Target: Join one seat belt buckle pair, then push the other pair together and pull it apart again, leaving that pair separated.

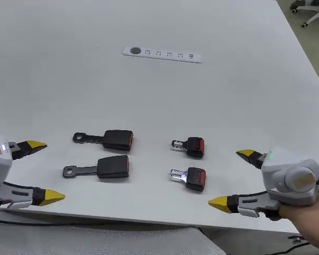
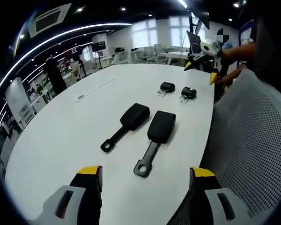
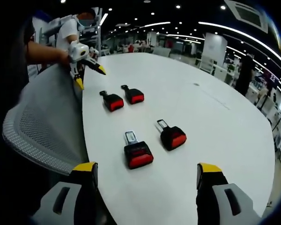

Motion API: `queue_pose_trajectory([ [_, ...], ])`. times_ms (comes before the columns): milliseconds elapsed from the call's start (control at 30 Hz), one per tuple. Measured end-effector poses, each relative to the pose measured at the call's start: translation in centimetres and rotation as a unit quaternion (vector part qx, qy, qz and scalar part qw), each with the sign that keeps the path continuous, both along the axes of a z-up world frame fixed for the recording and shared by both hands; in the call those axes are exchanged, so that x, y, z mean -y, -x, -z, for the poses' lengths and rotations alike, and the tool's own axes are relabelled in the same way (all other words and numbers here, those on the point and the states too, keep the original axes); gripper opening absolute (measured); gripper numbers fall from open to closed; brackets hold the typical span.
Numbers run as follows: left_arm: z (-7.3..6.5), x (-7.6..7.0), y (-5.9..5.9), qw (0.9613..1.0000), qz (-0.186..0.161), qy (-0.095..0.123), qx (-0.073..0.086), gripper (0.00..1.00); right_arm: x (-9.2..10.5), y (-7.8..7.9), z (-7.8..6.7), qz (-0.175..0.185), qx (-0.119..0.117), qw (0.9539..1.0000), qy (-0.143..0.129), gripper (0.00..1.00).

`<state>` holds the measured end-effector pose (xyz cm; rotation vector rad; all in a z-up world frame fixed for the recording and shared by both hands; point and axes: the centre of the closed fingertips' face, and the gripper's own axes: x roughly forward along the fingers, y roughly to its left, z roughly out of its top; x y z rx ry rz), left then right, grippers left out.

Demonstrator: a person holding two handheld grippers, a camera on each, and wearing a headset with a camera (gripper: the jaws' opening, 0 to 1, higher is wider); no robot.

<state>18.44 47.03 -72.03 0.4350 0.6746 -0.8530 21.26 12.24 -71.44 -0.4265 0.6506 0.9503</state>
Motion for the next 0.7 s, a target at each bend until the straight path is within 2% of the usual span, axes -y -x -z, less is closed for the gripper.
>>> queue_pose_trajectory([
  [100,0.2,0.1,0.2,0.9999,0.009,-0.005,-0.002,0.75,-0.3,-0.6,-0.3,0.000,0.007,1.0000,0.004,0.88],
  [167,0.6,-0.1,0.4,0.9998,0.013,-0.010,-0.009,0.73,-0.8,-0.4,-0.3,-0.012,0.012,0.9998,0.010,0.87],
  [233,0.7,-0.1,0.5,0.9997,0.015,-0.014,-0.010,0.71,-1.1,-0.3,-0.2,-0.019,0.012,0.9997,0.013,0.85],
  [367,0.4,0.1,0.4,0.9998,0.018,-0.010,-0.008,0.71,-1.5,-0.3,0.2,-0.018,0.001,0.9998,0.002,0.83],
  [433,0.4,0.1,0.3,0.9997,0.020,-0.009,-0.009,0.73,-1.5,-0.3,0.3,-0.022,0.003,0.9997,0.007,0.83],
  [600,0.6,0.3,0.6,0.9988,0.038,-0.028,-0.013,0.69,-1.7,0.1,0.6,-0.039,-0.001,0.9991,0.017,0.74],
  [700,0.9,0.1,0.9,0.9980,0.049,-0.035,-0.021,0.65,-1.8,-0.1,1.1,-0.037,-0.010,0.9990,0.022,0.75],
])
